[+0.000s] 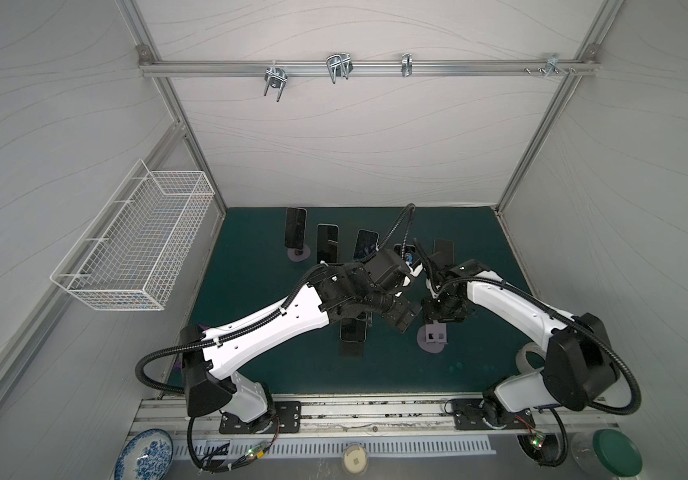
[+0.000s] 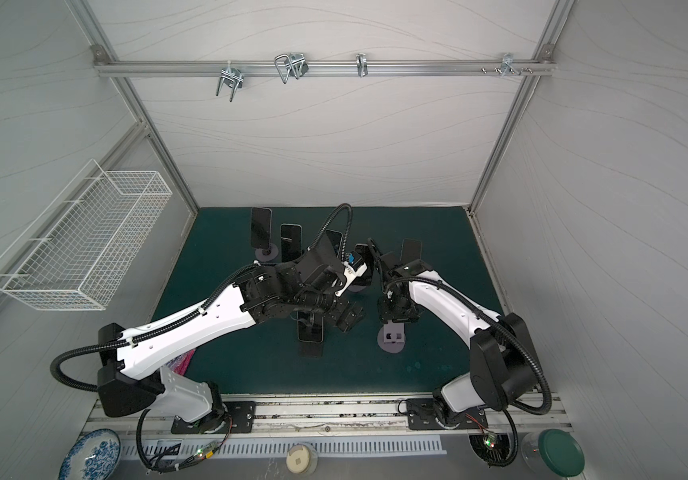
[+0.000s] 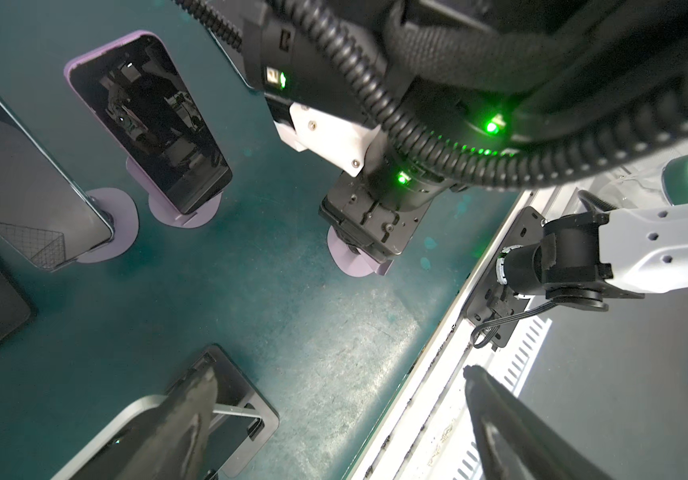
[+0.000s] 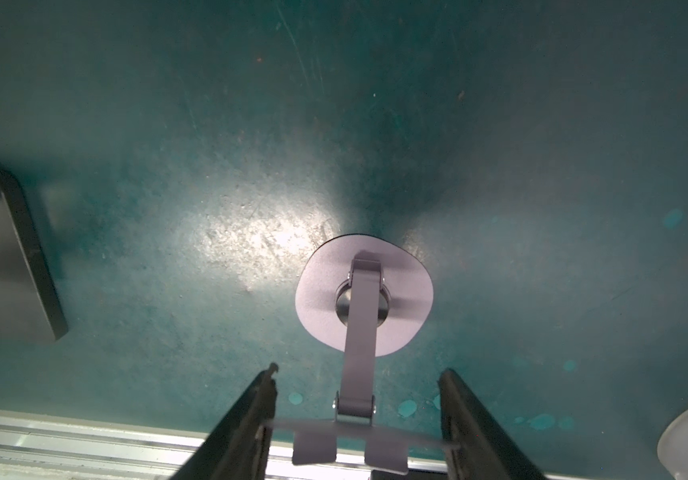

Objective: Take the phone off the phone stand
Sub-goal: 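Close the right gripper on the lilac stand's upright plate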

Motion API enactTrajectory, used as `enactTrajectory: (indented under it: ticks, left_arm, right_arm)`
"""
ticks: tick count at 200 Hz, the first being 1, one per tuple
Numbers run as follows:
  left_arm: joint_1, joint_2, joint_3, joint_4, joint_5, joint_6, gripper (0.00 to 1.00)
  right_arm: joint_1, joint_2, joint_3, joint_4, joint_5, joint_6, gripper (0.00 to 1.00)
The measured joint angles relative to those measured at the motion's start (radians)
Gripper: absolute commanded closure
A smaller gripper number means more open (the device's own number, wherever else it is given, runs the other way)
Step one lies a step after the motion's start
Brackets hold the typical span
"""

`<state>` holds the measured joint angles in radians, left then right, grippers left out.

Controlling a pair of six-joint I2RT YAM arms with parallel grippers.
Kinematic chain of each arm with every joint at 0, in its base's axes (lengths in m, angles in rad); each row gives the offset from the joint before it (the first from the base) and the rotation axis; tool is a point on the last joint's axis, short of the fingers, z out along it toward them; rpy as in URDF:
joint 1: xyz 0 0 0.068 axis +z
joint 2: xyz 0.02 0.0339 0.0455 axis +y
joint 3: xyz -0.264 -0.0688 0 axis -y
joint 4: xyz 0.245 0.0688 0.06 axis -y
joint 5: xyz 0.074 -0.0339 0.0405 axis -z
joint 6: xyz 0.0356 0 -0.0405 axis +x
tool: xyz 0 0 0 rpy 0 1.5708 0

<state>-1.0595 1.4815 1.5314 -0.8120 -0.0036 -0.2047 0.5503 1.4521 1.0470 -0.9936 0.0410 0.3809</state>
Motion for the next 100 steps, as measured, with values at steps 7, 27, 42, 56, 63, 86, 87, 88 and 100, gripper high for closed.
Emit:
enactTrajectory:
  ticks: [7,27,42,56,63,86,87,88,100]
  left_arm:
    - [0.000,0.001,0.004,0.000,0.000,0.003,0.05]
    - [0.000,0.001,0.009,0.001,-0.001,0.012,0.05]
    - [0.000,0.001,0.009,0.000,-0.002,0.016,0.05]
    - [0.000,0.001,0.009,0.000,-0.004,0.018,0.05]
    - [0.000,0.001,0.009,0.000,-0.005,0.018,0.05]
    - [0.000,0.001,0.009,0.001,-0.005,0.018,0.05]
    - [0.000,0.001,0.009,0.001,-0.005,0.018,0.05]
    - [0.000,0.001,0.009,0.001,-0.005,0.018,0.05]
    - [0.000,0.000,0.009,0.001,-0.006,0.018,0.05]
  right_arm:
    - [-0.001,0.000,0.000,0.000,-0.001,-0.002,0.40]
    - [-0.004,0.000,0.000,0.000,-0.001,-0.007,0.41]
    - [-0.006,0.000,0.000,0.000,-0.002,-0.008,0.41]
    - [-0.007,-0.001,-0.001,0.000,-0.002,-0.010,0.41]
    - [-0.008,-0.002,-0.002,0.000,-0.002,-0.011,0.41]
    - [-0.010,-0.010,-0.008,0.000,-0.002,-0.012,0.41]
    - [-0.010,-0.010,-0.008,0.000,-0.002,-0.012,0.41]
    - [-0.010,-0.010,-0.008,0.000,-0.002,-0.012,0.41]
    - [-0.011,-0.016,-0.013,0.000,-0.002,-0.012,0.41]
